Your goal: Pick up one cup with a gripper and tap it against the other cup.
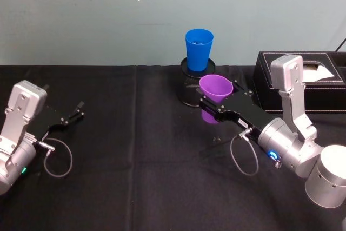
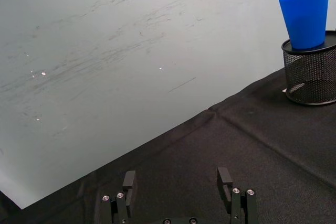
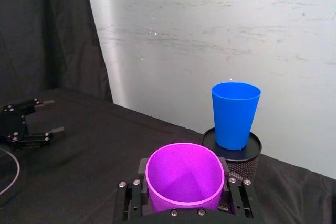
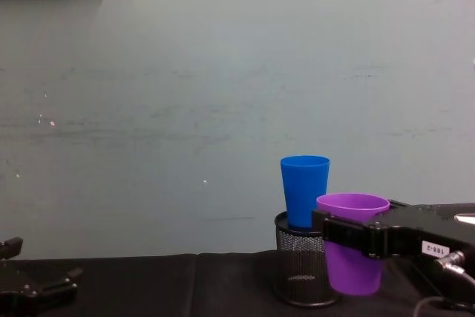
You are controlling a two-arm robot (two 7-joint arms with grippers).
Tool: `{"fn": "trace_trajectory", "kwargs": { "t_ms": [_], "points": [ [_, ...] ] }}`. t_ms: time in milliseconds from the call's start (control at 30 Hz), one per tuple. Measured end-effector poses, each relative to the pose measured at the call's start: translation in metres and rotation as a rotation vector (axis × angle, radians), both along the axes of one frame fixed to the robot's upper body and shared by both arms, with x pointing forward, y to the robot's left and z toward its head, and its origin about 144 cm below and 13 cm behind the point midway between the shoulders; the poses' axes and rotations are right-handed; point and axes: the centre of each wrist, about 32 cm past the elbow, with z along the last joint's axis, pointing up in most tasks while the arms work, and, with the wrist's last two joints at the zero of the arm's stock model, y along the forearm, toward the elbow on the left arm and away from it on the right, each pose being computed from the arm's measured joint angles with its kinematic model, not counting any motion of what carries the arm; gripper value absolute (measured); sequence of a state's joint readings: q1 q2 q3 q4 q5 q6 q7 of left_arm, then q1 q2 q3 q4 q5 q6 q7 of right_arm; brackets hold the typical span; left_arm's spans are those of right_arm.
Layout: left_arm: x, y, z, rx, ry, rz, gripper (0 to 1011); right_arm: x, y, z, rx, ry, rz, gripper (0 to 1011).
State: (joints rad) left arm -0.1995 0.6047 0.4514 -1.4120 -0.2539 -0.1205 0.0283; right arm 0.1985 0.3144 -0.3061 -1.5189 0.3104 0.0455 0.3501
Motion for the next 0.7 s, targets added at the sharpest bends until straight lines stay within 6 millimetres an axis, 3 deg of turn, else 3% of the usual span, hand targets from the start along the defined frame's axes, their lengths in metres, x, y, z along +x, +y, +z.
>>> {"fn": "trace_trajectory", "kwargs": {
  "t_ms": [700],
  "points": [
    [0.0000, 0.0000, 0.0000, 0.000, 0.000, 0.000, 1000, 0.0000, 0.0000, 0.0000, 0.000, 0.000, 0.000, 746]
  ]
}}
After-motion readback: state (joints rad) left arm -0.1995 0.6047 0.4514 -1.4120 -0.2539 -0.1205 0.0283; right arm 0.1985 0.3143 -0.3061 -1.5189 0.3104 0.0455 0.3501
